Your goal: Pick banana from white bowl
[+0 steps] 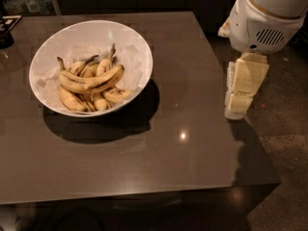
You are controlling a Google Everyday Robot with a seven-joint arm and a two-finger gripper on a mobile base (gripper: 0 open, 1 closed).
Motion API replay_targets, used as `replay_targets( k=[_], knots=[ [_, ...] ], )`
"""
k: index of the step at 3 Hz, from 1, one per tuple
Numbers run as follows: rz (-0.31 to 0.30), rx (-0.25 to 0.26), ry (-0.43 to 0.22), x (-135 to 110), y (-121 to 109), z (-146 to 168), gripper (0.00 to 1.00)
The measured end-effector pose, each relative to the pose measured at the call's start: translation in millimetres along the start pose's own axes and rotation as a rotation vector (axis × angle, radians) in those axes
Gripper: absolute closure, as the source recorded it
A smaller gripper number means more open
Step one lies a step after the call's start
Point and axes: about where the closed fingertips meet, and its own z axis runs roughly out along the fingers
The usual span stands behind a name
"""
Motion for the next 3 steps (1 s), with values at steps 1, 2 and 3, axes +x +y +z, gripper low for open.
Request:
replay_targets(
  k=[1,2,3],
  knots=[
    [-0.053,0.015,-0.031,-28,4,-5,0.0],
    [-0.202,0.043,-0.051,-77,14,-18,0.0],
    [-0.37,0.059,-0.046,-126,30,-23,0.0]
  ],
)
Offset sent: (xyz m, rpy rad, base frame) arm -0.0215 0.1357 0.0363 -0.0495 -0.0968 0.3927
